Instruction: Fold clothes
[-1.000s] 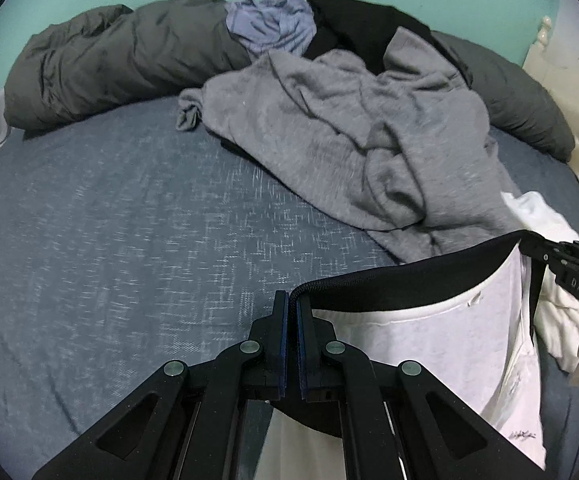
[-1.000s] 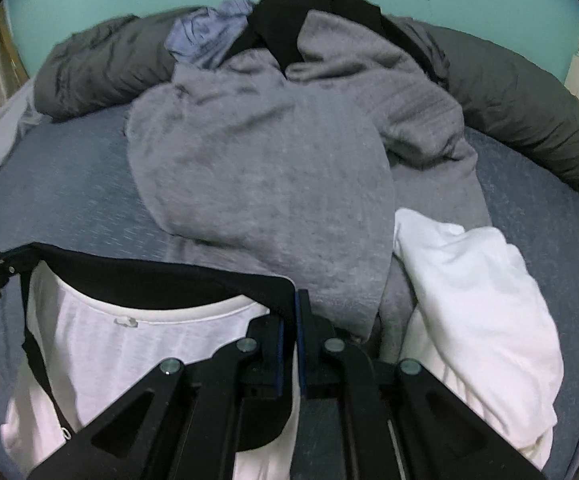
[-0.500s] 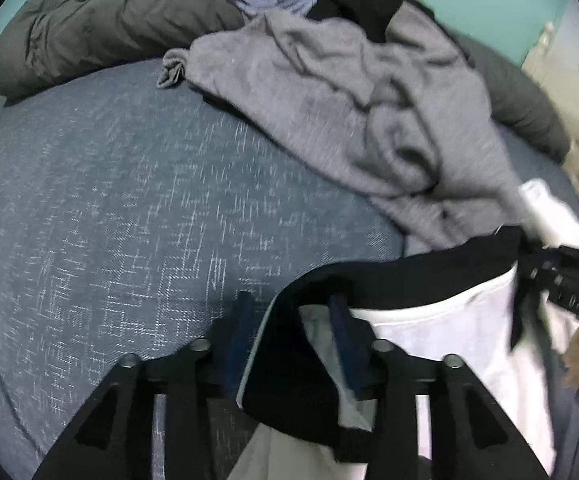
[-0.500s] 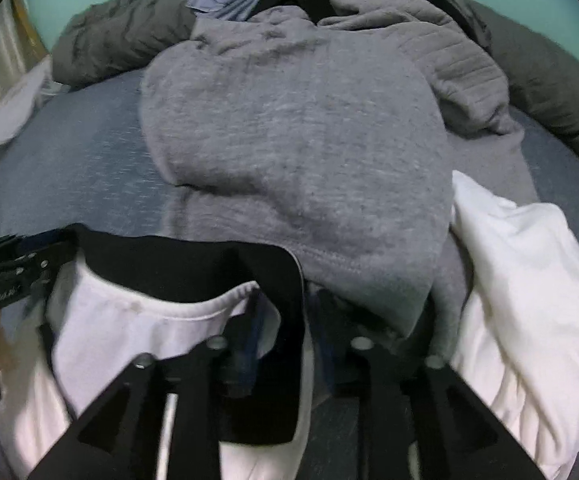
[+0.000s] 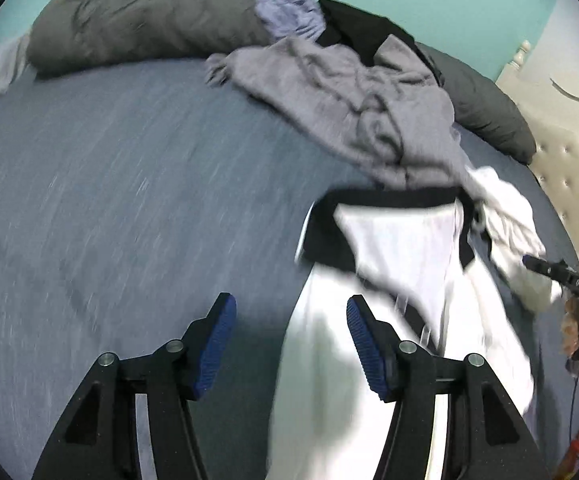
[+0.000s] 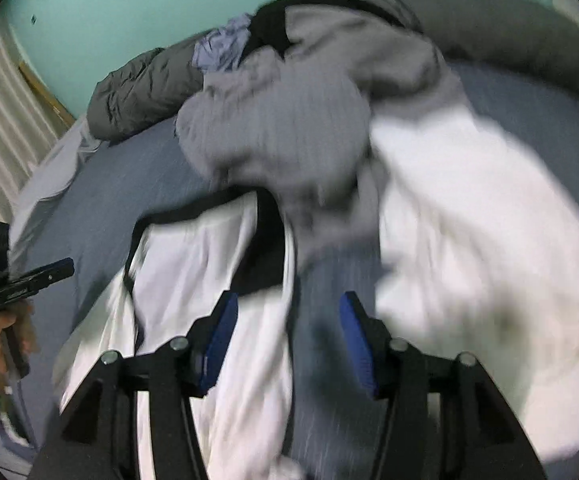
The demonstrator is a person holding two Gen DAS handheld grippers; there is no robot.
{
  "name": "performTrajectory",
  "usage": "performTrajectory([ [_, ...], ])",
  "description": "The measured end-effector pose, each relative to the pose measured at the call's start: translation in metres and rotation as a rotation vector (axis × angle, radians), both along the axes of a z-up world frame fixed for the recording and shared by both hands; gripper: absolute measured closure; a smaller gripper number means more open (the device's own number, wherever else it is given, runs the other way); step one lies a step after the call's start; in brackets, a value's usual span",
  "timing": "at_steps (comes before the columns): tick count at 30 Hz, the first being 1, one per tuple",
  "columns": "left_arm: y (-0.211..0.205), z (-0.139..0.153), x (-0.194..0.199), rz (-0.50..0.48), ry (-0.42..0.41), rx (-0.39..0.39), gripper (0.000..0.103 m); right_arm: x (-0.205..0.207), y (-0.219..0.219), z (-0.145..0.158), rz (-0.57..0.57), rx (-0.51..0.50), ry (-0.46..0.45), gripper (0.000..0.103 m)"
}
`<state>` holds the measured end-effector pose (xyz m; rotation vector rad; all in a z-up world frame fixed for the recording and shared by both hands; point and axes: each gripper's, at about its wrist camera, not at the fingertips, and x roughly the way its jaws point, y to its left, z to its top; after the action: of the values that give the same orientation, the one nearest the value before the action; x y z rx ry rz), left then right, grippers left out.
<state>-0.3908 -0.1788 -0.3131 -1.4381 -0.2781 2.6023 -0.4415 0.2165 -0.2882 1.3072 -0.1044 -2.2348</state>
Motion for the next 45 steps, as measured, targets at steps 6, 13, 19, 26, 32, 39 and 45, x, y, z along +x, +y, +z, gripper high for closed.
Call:
performTrajectory([
  [6,-0.033,-0.027,0.068,-0.004,-0.072,-0.007,0.042,0.068,0.036,-0.036,-0.012,-0.043,-0.116,0.049],
  [13,-0.030,-0.039,0.104,-0.016,-0.098,0.033,0.045,0.091,0.046,-0.061,-0.046,-0.024,-0.197,0.052],
  [19,-0.022,-0.054,0.114,-0.055,-0.145,0.052,0.087,0.100,0.042,-0.060,-0.067,-0.013,-0.180,0.098],
  [26,-0.025,-0.048,0.116,-0.060,-0.130,0.026,0.102,0.103,0.066,-0.037,-0.125,0.003,-0.113,0.102],
  [32,-0.052,-0.030,0.115,-0.015,-0.109,0.015,0.102,0.098,0.110,-0.012,-0.229,0.037,-0.050,0.102],
  [39,-0.086,-0.007,0.100,0.060,-0.079,-0.056,0.102,0.092,0.154,0.004,-0.366,0.097,-0.029,0.102],
  [45,-0.110,-0.007,0.087,0.138,-0.089,-0.109,0.102,0.094,0.173,-0.014,-0.437,0.179,-0.090,0.102],
])
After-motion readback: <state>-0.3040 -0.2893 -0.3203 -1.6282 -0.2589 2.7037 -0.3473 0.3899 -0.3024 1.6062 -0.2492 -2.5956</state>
